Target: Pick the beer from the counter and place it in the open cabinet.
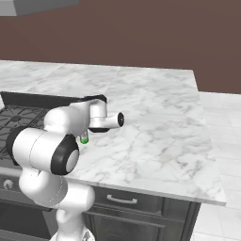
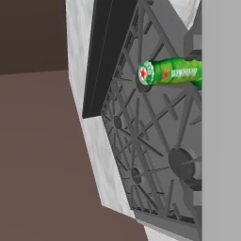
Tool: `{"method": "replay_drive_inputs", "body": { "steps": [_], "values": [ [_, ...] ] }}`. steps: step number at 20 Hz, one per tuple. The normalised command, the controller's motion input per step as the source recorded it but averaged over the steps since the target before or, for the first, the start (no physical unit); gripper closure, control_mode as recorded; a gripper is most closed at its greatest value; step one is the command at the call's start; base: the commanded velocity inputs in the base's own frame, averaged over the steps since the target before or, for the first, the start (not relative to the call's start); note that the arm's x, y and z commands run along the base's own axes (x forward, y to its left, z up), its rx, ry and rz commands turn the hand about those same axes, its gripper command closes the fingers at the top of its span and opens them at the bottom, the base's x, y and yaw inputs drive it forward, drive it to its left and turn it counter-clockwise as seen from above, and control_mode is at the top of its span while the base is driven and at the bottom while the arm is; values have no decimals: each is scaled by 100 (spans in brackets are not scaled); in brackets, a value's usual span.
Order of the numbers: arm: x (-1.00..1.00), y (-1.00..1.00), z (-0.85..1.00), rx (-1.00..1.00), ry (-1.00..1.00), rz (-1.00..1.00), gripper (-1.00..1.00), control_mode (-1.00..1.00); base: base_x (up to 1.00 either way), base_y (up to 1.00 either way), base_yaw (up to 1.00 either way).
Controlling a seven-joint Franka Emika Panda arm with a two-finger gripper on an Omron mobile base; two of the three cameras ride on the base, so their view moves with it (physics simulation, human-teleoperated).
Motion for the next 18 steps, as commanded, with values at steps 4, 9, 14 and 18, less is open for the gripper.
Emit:
{"method": "replay_drive_inputs", "body": {
  "steps": [4, 9, 14, 18],
  "values": [
    [0, 2, 0, 0, 0, 0, -100, -100, 0, 0, 0],
    [2, 0, 0, 0, 0, 0, -100, -100, 0, 0, 0],
    [3, 0, 0, 0, 0, 0, -100, -100, 0, 0, 0],
    [5, 0, -2, 0, 0, 0, -100, -100, 0, 0, 0]
  ]
}}
